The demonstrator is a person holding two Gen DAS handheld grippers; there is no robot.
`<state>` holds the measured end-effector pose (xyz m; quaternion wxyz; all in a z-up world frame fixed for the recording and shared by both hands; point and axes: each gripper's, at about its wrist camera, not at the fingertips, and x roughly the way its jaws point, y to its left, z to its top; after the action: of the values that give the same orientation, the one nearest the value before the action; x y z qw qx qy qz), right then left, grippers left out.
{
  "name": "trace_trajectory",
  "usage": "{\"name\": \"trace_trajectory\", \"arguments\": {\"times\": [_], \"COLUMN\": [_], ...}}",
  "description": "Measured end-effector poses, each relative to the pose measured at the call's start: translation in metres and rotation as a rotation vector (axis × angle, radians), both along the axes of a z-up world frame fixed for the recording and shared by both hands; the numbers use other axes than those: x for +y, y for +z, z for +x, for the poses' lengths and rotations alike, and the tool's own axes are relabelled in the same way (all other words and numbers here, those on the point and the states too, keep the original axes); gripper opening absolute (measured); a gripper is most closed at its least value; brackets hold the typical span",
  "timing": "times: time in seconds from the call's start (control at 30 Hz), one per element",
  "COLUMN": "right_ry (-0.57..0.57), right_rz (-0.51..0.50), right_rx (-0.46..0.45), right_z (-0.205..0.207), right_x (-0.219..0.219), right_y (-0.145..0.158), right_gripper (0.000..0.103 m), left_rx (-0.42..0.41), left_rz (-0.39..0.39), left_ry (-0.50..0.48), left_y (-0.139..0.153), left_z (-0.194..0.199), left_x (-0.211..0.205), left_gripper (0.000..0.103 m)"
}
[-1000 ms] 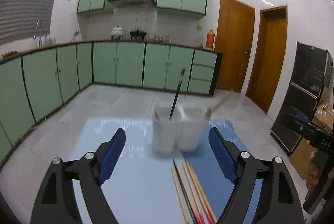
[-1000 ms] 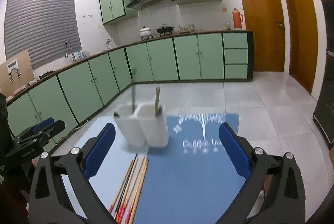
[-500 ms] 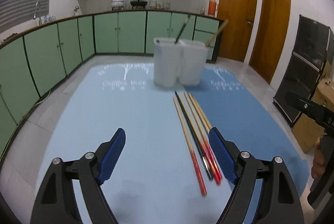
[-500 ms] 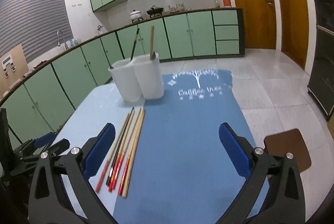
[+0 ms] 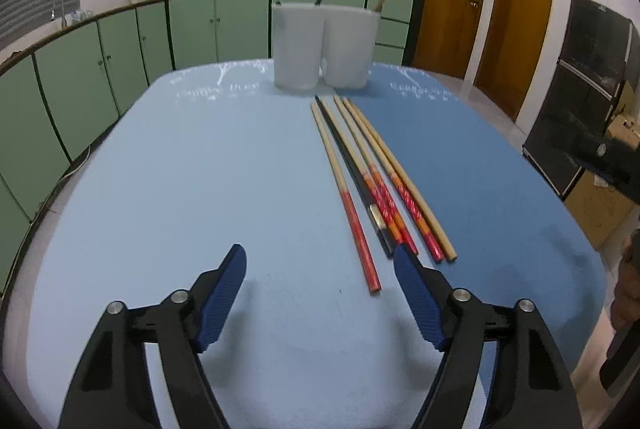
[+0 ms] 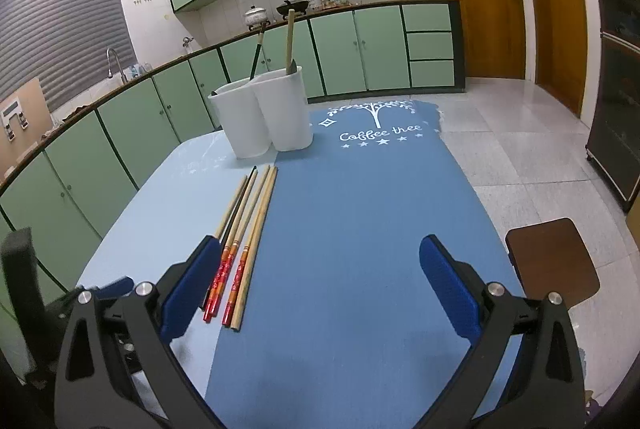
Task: Organize utensils
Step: 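Lower the left gripper and grasp a red-tipped wooden chopstick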
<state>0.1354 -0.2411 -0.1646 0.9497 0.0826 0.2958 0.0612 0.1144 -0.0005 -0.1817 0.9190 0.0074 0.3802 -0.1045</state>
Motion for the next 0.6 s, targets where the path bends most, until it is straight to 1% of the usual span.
{"name": "trace_trajectory", "arguments": {"times": [0.13, 0.2, 0.23, 0.27, 0.4, 0.43, 0.47, 0.5, 0.53, 0.57, 0.6], "right_ry": [0.005, 0.004, 0.004, 0.003, 0.002, 0.003, 0.004, 0.007, 0.009, 0.011, 0.016], "right_rz": [-0.013, -0.007, -0.006, -0.007, -0.006, -0.007, -0.008, -0.01, -0.01, -0.01, -0.011], "right_rx": [0.0, 0.006, 0.008, 0.01, 0.015, 0.017, 0.019, 0.025, 0.03, 0.035, 0.044], "right_z": [-0.004, -0.003, -0.003, -0.003, -0.001, -0.002, 0.0, 0.001, 0.001, 0.001, 0.002], "right_x": [0.001, -0.001, 0.0, 0.0, -0.001, 0.0, 0.0, 0.0, 0.001, 0.001, 0.003], "right_y": [-0.003, -0.003, -0.003, -0.004, -0.004, -0.005, -0.005, -0.006, -0.008, -0.009, -0.012], "right_gripper": [0.096, 0.096, 0.096, 0.096, 0.096, 0.095, 0.094, 0.092, 0.09, 0.085, 0.083], "left_rx": [0.037, 0.024, 0.018, 0.013, -0.009, -0.014, -0.021, -0.026, -0.031, -0.034, -0.036], "left_rz": [-0.001, 0.016, 0.024, 0.027, 0.033, 0.033, 0.036, 0.04, 0.044, 0.046, 0.045], "left_ry": [0.004, 0.014, 0.016, 0.017, 0.032, 0.032, 0.031, 0.028, 0.025, 0.019, 0.011], "left_y": [-0.011, -0.012, -0.013, -0.013, -0.013, -0.013, -0.014, -0.014, -0.014, -0.014, -0.015], "left_z": [0.001, 0.0, -0.001, -0.001, -0.001, -0.001, -0.002, -0.002, -0.003, -0.003, -0.003], "left_x": [-0.006, -0.008, -0.01, -0.011, -0.013, -0.013, -0.015, -0.016, -0.018, -0.019, -0.021], "left_gripper": [0.068, 0.067, 0.064, 0.059, 0.047, 0.04, 0.035, 0.032, 0.026, 0.017, 0.014]}}
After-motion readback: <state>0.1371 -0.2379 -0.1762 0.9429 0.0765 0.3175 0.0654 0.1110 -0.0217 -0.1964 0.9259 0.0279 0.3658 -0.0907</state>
